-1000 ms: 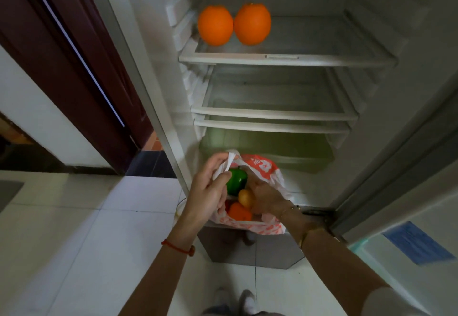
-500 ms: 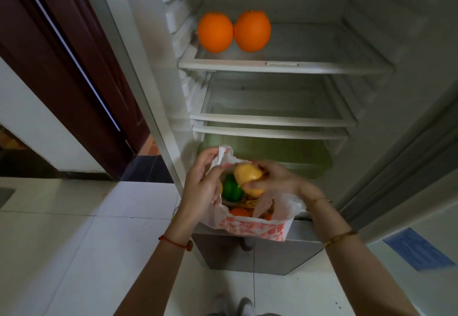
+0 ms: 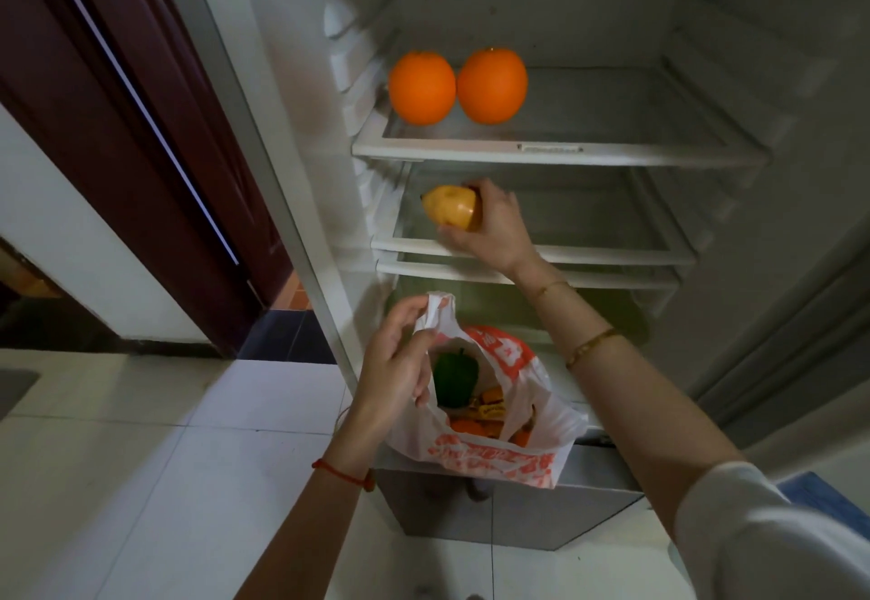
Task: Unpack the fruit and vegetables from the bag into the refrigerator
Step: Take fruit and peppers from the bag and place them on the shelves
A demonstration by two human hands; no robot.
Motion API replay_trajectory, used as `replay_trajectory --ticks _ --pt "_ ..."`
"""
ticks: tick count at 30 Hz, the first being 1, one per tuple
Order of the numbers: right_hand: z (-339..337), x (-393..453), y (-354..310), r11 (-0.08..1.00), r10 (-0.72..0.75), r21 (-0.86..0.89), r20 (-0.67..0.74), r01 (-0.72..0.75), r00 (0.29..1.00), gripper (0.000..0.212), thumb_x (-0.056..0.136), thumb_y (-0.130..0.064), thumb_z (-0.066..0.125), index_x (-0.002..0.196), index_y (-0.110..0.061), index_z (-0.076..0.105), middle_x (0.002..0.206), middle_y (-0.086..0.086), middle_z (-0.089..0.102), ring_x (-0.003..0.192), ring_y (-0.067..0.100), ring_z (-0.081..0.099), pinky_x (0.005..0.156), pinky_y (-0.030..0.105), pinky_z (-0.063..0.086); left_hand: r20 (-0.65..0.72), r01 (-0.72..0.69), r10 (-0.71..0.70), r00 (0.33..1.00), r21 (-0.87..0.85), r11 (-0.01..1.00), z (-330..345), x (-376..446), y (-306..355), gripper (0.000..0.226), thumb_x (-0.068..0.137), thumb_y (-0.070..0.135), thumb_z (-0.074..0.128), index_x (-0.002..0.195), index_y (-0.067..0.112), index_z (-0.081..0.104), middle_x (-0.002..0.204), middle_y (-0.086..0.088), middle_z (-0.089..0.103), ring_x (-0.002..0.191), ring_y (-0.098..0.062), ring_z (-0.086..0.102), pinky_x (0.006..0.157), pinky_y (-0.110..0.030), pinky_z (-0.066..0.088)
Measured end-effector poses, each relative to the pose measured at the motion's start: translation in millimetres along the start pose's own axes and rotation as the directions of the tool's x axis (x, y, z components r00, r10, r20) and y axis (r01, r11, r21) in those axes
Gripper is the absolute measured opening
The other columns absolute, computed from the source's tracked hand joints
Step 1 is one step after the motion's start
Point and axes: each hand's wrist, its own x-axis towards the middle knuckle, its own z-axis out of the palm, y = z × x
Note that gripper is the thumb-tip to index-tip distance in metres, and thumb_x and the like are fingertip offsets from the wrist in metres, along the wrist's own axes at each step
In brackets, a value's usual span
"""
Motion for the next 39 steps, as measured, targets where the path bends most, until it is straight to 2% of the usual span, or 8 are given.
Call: replay_trajectory --ticks 6,12,16,22,27,31,35,39 --pt "27.1 32.4 -3.1 0.996 -0.011 -0.088 0.018 0.013 1.000 0.070 0.078 -0.030 0.075 0.137 -0.011 0.043 0.133 0.015 0.049 0.122 0.032 0.042 0.098 0.032 0.035 0.000 -0.007 0.007 1.000 0.010 1.000 -3.0 1.5 -5.8 0.028 0.100 0.008 0.045 0.121 0.022 0.054 0.069 -0.008 0.060 0.033 -0.008 0.038 0.040 -0.029 0.034" --pt "35.6 26.8 -4.1 0.999 -0.007 0.032 0.035 0.006 0.999 0.086 0.076 -0.027 0.078 0.146 -0.011 0.031 0.143 0.015 0.036 0.133 0.032 0.033 0.109 0.041 0.034 -0.002 -0.002 0.002 1.000 0.033 0.999 -1.9 1.3 -5.1 0.027 0.100 0.013 0.045 0.121 0.028 0.055 0.081 -0.032 0.055 0.036 -0.014 0.038 0.039 -0.027 0.035" --pt "23.8 13.0 -3.6 0.994 -0.012 0.111 0.019 0.009 1.000 0.090 0.076 -0.027 0.080 0.148 -0.012 0.028 0.146 0.013 0.034 0.135 0.028 0.031 0.111 0.036 0.031 0.004 -0.018 0.018 1.000 0.025 1.000 -0.2 -2.8 -3.8 0.027 0.100 0.013 0.045 0.123 0.026 0.054 0.071 -0.026 0.053 0.035 -0.012 0.037 0.037 -0.026 0.034" --pt "-9.2 -42.9 2.3 0.990 -0.029 0.130 -0.172 0.052 0.985 0.020 0.088 -0.021 0.064 0.105 -0.011 0.060 0.102 0.002 0.059 0.095 0.016 0.059 0.084 0.031 0.051 0.006 -0.047 0.047 0.999 -0.020 0.999 2.8 -11.1 0.8 0.026 0.099 0.009 0.046 0.120 0.021 0.056 0.069 -0.020 0.056 0.034 -0.012 0.034 0.034 -0.024 0.032" --pt "-23.8 -108.8 12.3 0.958 -0.015 0.278 0.277 -0.065 0.961 0.021 0.095 -0.011 0.056 0.083 -0.009 0.072 0.076 0.001 0.072 0.071 0.016 0.068 0.068 0.022 0.054 0.010 -0.051 0.052 0.999 -0.054 0.997 6.1 -19.5 2.1 0.026 0.092 0.016 0.051 0.117 0.020 0.057 0.093 -0.035 0.055 0.034 -0.012 0.034 0.033 -0.022 0.031" --pt "4.4 -139.6 33.4 0.945 0.147 0.119 0.673 -0.303 0.725 0.023 0.098 -0.017 0.055 0.113 -0.007 0.069 0.103 0.004 0.071 0.086 0.013 0.070 0.079 0.023 0.058 0.013 -0.069 0.070 0.997 -0.020 0.997 8.3 -24.3 -1.9 0.024 0.099 0.009 0.046 0.118 0.018 0.057 0.081 -0.020 0.059 0.035 -0.010 0.035 0.033 -0.021 0.029" --pt "53.9 -146.7 65.9 0.948 0.316 -0.258 0.690 -0.187 0.651 0.036 0.098 -0.030 0.050 0.131 -0.017 0.053 0.119 0.002 0.059 0.108 0.019 0.060 0.087 0.026 0.050 0.022 -0.083 0.083 0.996 -0.005 0.997 8.8 -31.0 -5.5 0.027 0.100 0.007 0.044 0.117 0.022 0.058 0.079 -0.011 0.061 0.035 -0.011 0.036 0.035 -0.023 0.029" --pt "89.5 -145.6 79.4 0.903 0.419 -0.169 0.548 -0.395 0.724 0.056 0.095 -0.034 0.058 0.145 -0.022 0.035 0.133 0.004 0.055 0.122 0.024 0.054 0.104 0.035 0.046 0.003 -0.085 0.085 0.996 -0.035 0.996 9.0 -33.8 -8.3 0.025 0.094 0.016 0.049 0.114 0.026 0.059 0.082 -0.009 0.063 0.035 -0.012 0.035 0.036 -0.025 0.028"
